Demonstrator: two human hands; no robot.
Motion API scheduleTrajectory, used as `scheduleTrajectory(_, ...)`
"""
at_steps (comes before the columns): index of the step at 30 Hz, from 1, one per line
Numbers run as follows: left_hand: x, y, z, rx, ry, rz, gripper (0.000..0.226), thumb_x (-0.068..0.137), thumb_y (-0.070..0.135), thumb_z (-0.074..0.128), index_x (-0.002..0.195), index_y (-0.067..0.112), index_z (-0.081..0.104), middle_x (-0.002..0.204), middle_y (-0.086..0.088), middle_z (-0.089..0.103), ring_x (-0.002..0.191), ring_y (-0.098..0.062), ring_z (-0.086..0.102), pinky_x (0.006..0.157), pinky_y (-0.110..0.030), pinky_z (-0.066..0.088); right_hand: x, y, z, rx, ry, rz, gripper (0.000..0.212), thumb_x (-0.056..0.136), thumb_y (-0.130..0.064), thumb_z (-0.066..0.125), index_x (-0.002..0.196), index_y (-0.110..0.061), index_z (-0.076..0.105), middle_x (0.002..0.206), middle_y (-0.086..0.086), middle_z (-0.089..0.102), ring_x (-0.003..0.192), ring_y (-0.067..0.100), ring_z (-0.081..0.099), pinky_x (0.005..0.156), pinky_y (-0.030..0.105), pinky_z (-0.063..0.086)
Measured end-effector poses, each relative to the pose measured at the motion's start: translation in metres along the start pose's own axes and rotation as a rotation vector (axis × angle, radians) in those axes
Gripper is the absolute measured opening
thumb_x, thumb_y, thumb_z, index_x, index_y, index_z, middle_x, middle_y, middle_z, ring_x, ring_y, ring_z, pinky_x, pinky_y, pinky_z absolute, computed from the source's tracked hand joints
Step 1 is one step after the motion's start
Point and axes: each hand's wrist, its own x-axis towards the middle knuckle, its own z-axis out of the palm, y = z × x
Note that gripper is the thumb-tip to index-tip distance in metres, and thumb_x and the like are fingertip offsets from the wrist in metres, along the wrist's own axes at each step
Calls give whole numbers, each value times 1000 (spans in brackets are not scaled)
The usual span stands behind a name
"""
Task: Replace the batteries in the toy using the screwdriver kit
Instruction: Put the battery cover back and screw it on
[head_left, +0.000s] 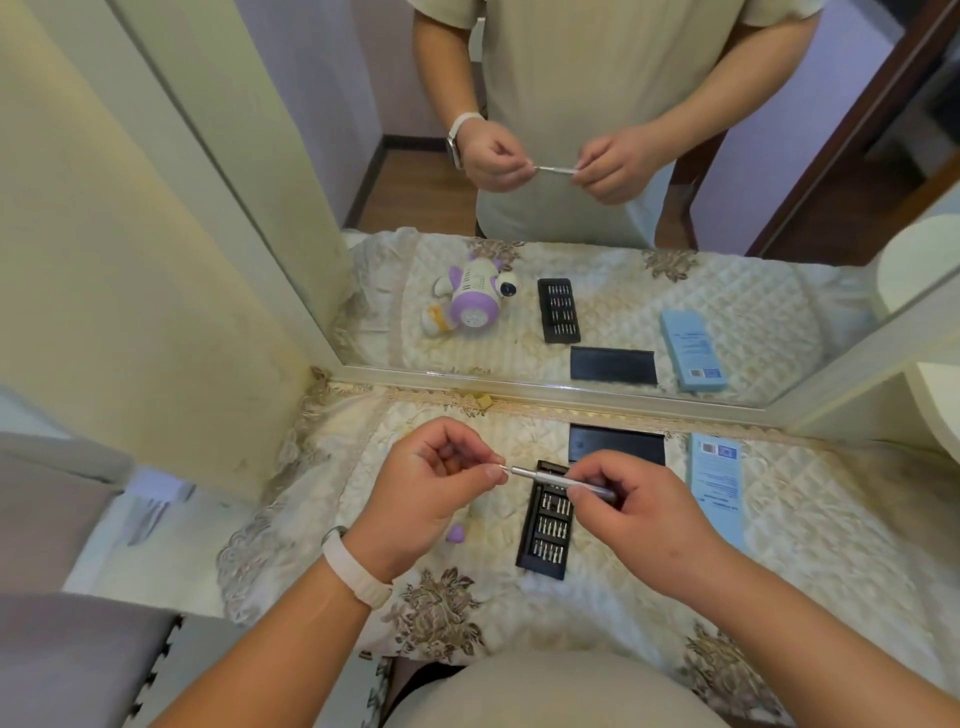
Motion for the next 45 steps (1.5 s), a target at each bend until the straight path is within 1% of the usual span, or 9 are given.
scheduleTrajectory(5,12,0,-21,95,-42,8,24,77,-20,68,78,4,62,75,-11,72,73,-25,70,72,-32,59,5,-7,15,-77,37,-18,18,86,-11,67,79,-27,67,66,-13,58,55,3,48,53,14,38)
scheduleTrajectory(8,18,-4,-33,94,-59,-9,22,78,-19,67,81,2,60,74,-8,72,71,-20,71,71,-34,59,7,-10,24,-176,66,-69,15,86,-15,66,81,-30,66,76,-14,60,64,6,53,55,16,40)
scheduleTrajectory(13,26,-6,-46,47,-97,-10,24,78,-24,64,80,0,59,70,-5,71,65,-14,70,63,-21,55,11,-11,40,-329,123,-139,10,85,-19,66,90,-27,67,75,-17,56,77,10,55,62,16,41)
scheduleTrajectory(19,35,-14,-63,45,-152,4,24,77,-21,66,81,2,61,72,-4,72,66,-12,68,64,-19,53,15,-20,55,-187,67,-2,13,90,-28,58,82,-36,63,71,-6,61,66,11,56,57,23,43)
scheduleTrajectory(24,40,-25,-71,89,-242,20,25,77,-21,66,82,4,63,73,-3,72,66,-14,69,67,-21,54,14,-17,75,-116,43,87,14,94,-30,58,82,-34,63,62,-1,60,50,5,49,49,20,39)
scheduleTrajectory(36,38,-36,-80,112,-325,68,29,78,-16,70,92,9,67,81,-4,73,75,-15,66,74,-24,55,2,-12,94,59,105,173,17,93,-27,61,77,-32,66,57,-7,48,53,10,41,51,26,34)
scheduleTrajectory(39,36,-40,-84,94,-350,69,35,78,-13,72,100,13,66,89,-4,72,80,-15,65,65,-24,56,0,-11,98,88,121,177,18,92,-25,62,76,-32,67,57,-9,48,54,9,41,52,25,35)
scheduleTrajectory(42,32,-51,-89,170,-297,77,33,75,8,75,103,22,66,100,-4,69,88,-14,66,67,-23,54,-1,-8,100,94,135,188,18,92,-24,62,76,-30,68,56,-10,49,53,8,41,52,23,35)
scheduleTrajectory(45,25,-72,-94,519,-157,168,31,75,36,69,105,29,63,108,12,59,98,-4,58,82,-14,45,-2,-7,99,148,179,215,17,93,-17,62,78,-23,69,56,-9,49,50,3,42,49,15,36)
